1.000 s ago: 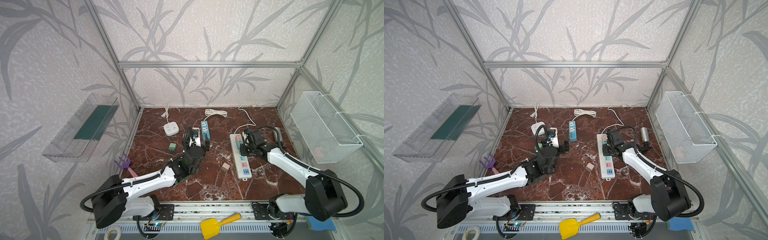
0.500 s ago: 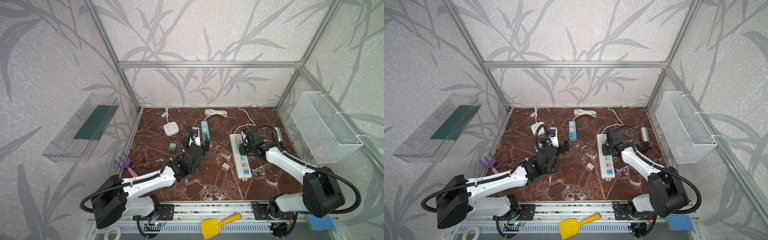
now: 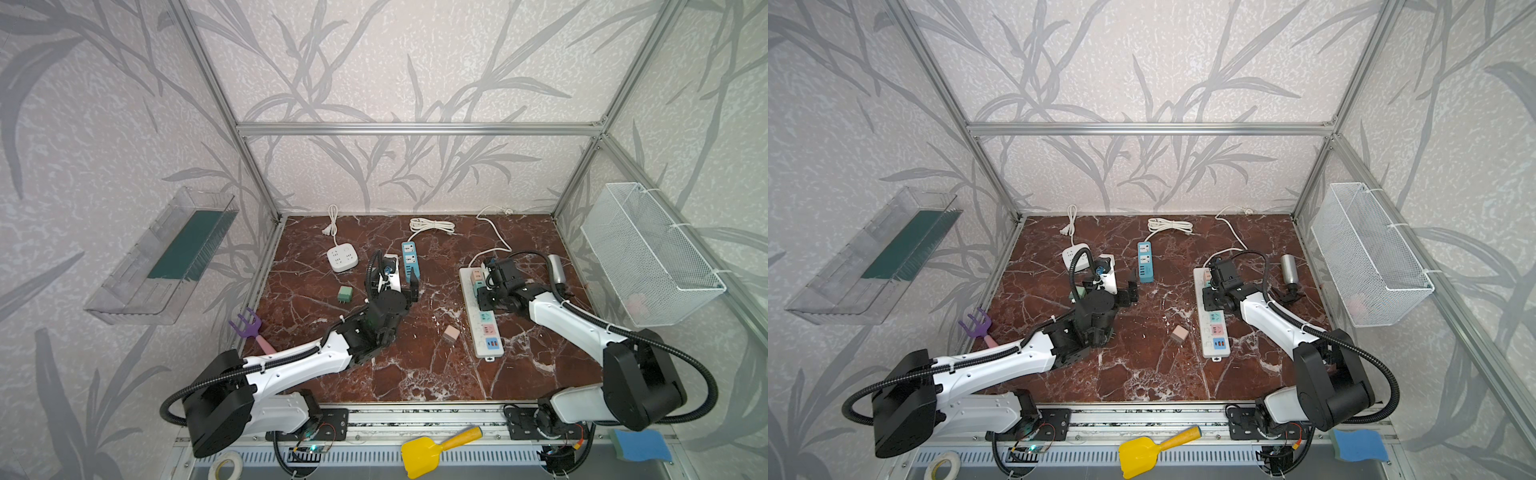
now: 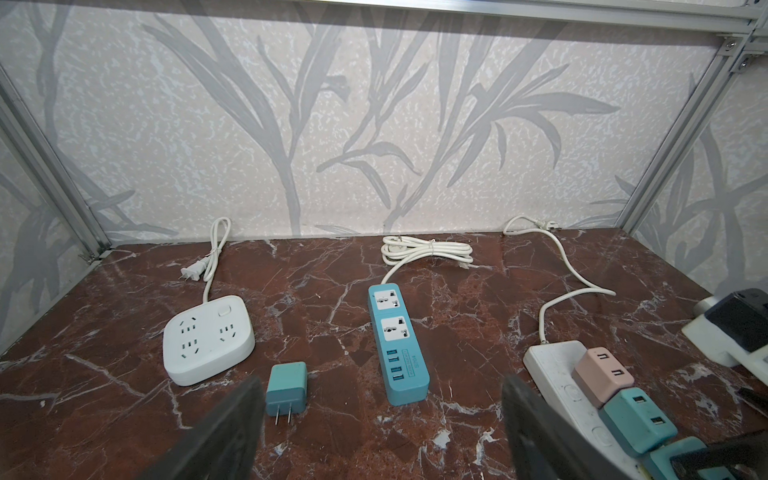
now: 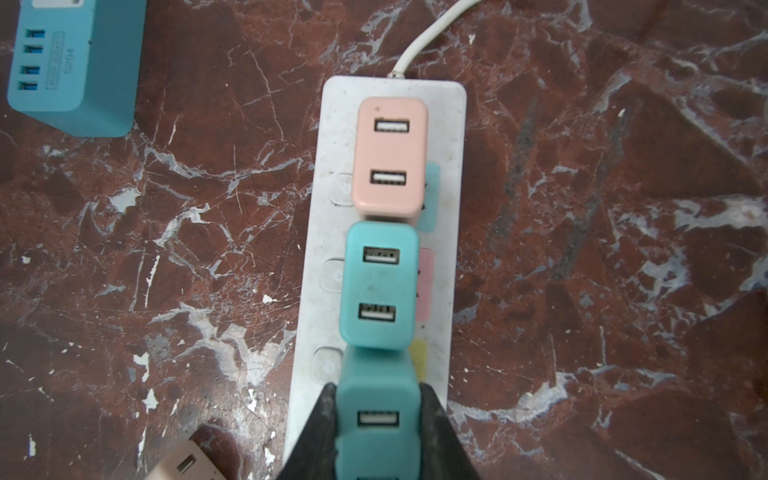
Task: Insert the plug
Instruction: 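Lower the teal adapter into the socket after the plugged teal adapter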
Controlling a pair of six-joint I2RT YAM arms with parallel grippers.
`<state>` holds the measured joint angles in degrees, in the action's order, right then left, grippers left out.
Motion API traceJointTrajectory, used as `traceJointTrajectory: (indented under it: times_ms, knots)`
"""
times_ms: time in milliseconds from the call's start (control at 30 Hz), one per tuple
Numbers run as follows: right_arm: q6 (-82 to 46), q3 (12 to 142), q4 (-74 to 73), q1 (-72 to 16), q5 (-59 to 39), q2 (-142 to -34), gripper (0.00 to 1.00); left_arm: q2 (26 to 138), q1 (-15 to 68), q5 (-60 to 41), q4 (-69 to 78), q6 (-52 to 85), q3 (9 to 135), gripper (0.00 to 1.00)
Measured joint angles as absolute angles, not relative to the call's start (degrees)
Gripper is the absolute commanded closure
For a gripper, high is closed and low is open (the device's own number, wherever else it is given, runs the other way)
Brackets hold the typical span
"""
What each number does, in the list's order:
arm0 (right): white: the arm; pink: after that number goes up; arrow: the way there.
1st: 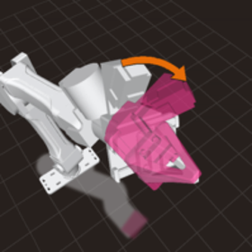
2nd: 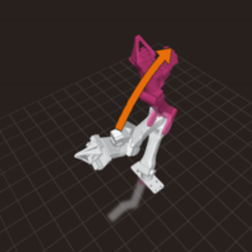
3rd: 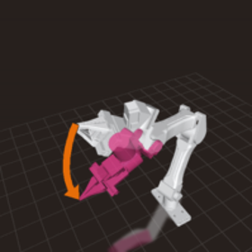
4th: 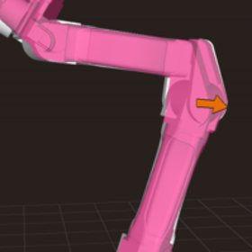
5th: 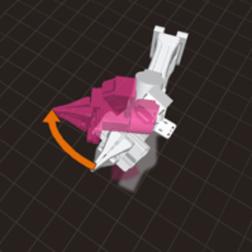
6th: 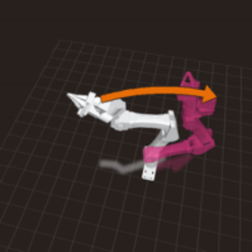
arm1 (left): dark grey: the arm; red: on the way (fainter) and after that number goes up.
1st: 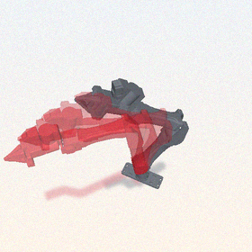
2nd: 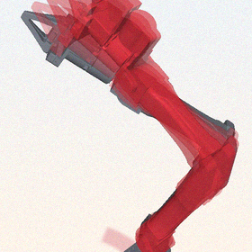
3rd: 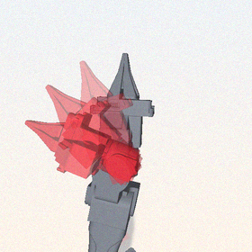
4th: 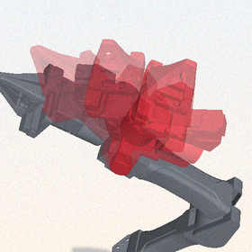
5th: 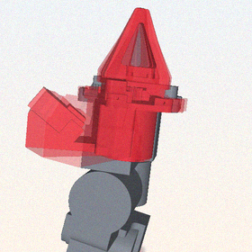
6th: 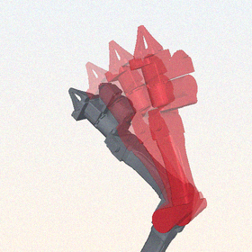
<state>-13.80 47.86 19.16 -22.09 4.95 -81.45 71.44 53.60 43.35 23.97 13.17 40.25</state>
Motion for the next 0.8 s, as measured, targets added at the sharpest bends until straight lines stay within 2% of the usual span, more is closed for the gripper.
traceJointTrajectory:
  times_ms: [800]
  knots:
    - [-18.7,48.05,17.63,-25.1,10.04,-84.84,1.0,71.44,53.6,42.13,22.63,15.0,40.29,0.11]
